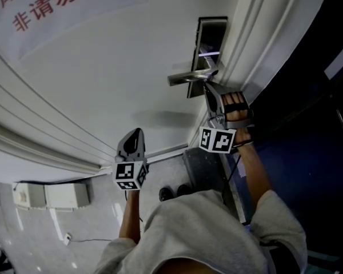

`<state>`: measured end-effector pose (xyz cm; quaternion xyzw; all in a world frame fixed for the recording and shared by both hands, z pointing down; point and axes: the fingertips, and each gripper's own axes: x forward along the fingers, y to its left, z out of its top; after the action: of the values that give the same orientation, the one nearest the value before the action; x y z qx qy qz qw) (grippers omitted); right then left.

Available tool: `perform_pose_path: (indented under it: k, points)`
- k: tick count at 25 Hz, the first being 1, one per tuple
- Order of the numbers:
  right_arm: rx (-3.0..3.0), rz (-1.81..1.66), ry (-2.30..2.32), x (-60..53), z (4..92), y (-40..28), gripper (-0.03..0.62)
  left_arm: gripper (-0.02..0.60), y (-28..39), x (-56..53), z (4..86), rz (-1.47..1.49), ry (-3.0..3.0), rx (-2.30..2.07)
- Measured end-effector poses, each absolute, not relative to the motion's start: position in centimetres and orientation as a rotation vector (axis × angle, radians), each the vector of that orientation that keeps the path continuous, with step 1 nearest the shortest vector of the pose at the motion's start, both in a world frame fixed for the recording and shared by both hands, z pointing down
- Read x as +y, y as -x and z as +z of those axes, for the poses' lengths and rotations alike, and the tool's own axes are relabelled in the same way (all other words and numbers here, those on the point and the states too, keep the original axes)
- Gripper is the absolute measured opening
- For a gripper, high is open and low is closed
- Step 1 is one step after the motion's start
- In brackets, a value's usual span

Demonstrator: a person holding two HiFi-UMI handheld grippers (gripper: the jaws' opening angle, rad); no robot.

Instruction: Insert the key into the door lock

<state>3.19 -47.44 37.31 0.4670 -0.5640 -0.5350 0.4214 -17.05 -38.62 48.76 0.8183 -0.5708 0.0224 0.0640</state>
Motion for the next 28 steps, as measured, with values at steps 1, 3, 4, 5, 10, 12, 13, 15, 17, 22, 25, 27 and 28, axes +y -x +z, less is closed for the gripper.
perform_pose_path:
  k: [1, 3, 4, 5, 10, 12, 13, 15, 17, 22, 25, 27, 28]
  points:
    - [-1.409, -1.34, -1.17, -47.6, 37.3, -3.1, 0.029, 0.018, 17.1, -38.6, 48.8, 0.068, -2.469, -1.726]
    - [-1.408, -1.339, -1.17, -48.0, 37.2, -3.0, 0.029, 0.018, 17.2, -38.5, 48.8, 0.071, -2.463, -1.727]
    - [-1.411, -1.34, -1.17, -48.3, 37.2, -2.9, 0.029, 0.018, 17.3, -38.5, 48.8, 0.071, -2.462, -1.729]
    - [-1.413, -1.342, -1.169, -48.5, 37.2, -2.9, 0.029, 0.018, 17.4, -38.5, 48.7, 0.069, -2.463, -1.733]
    - [-1.42, -1.352, -1.168, -49.2, 37.2, -2.7, 0.029, 0.018, 18.1, -38.5, 48.8, 0.079, -2.44, -1.75]
    - [-1.422, -1.352, -1.17, -49.2, 37.2, -2.7, 0.029, 0.018, 18.2, -38.6, 48.5, 0.061, -2.456, -1.759]
    - [-1.421, -1.355, -1.17, -49.2, 37.2, -2.6, 0.029, 0.018, 18.2, -38.6, 48.4, 0.058, -2.458, -1.759]
    - [-1.421, -1.36, -1.165, -49.2, 37.1, -2.6, 0.029, 0.018, 18.3, -38.7, 48.5, 0.066, -2.452, -1.757]
    - [-1.422, -1.36, -1.161, -49.2, 37.2, -2.6, 0.029, 0.018, 18.2, -38.6, 48.6, 0.066, -2.453, -1.756]
    - [-1.427, -1.369, -1.162, -49.1, 37.1, -2.6, 0.029, 0.018, 17.8, -38.4, 48.3, 0.056, -2.465, -1.757]
    - [-1.465, -1.347, -1.157, -49.0, 37.4, -2.5, 0.029, 0.018, 17.9, -38.1, 48.3, 0.067, -2.453, -1.76]
    - [-1.489, -1.31, -1.124, -49.1, 38.1, -2.5, 0.136, 0.018, 18.0, -38.1, 48.1, 0.059, -2.464, -1.765]
    - [-1.493, -1.296, -1.118, -49.1, 38.3, -2.6, 0.181, 0.018, 18.0, -38.1, 48.1, 0.058, -2.466, -1.767]
